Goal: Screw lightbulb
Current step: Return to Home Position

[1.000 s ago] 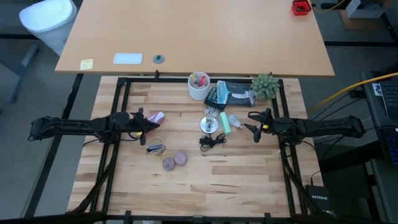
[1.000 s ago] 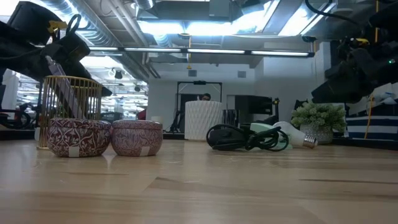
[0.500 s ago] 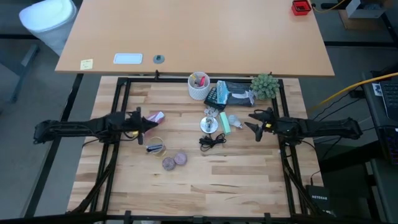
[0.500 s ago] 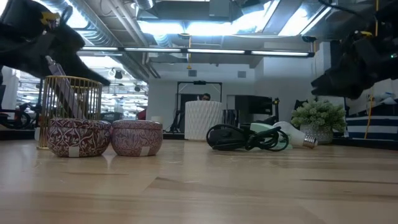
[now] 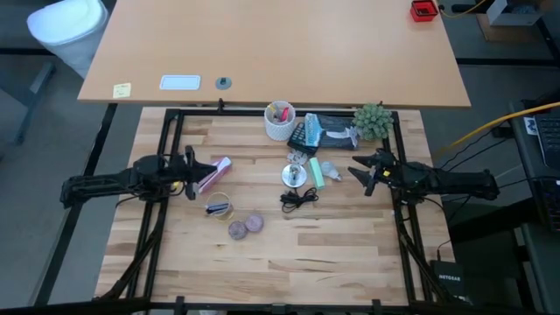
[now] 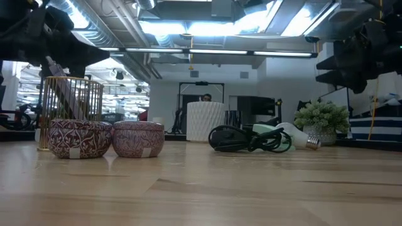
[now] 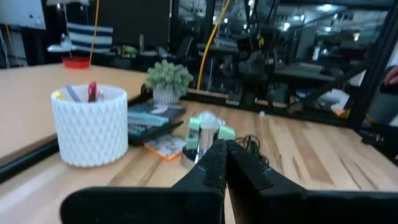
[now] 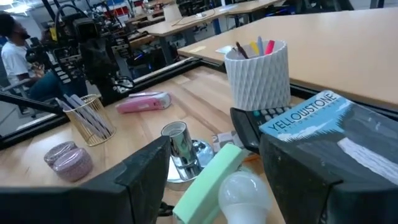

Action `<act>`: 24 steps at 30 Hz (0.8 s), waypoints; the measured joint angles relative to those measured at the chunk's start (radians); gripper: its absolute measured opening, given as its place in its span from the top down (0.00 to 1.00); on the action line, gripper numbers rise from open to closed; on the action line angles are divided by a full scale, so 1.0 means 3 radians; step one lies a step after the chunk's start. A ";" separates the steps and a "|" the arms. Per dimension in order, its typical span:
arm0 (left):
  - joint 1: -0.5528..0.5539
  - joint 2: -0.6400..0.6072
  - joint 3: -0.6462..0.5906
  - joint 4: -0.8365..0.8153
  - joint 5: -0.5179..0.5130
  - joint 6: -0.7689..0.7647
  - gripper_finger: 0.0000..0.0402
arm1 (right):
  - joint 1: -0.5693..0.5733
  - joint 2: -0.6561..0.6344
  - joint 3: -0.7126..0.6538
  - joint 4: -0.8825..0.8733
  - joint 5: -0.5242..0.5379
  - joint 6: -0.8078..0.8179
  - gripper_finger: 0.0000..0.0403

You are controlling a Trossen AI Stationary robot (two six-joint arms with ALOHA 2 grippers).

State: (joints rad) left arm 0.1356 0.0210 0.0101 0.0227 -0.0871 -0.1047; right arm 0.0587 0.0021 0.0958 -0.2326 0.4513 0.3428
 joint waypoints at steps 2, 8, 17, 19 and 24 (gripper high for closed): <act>-0.0001 -0.0066 0.0000 0.0002 0.0000 0.0000 1.00 | 0.0000 -0.0001 0.0001 -0.0003 0.0000 0.0000 0.37; 0.0002 -0.0055 0.0000 0.0000 0.0001 0.0000 1.00 | 0.0001 0.0013 0.0002 -0.0007 -0.0001 0.0000 0.37; 0.0010 -0.0057 0.0000 0.0001 0.0001 0.0000 1.00 | 0.0000 0.0012 0.0002 -0.0006 0.0001 0.0000 0.37; 0.0010 -0.0055 0.0000 0.0000 0.0000 0.0000 1.00 | 0.0001 0.0013 0.0001 -0.0006 -0.0001 0.0000 0.37; 0.0010 -0.0055 0.0000 0.0000 0.0001 0.0000 1.00 | 0.0001 0.0013 0.0002 -0.0007 0.0001 0.0000 0.37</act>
State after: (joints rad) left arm 0.1387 0.0044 0.0101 0.0227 -0.0869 -0.1047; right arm 0.0589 0.0059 0.0963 -0.2348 0.4515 0.3428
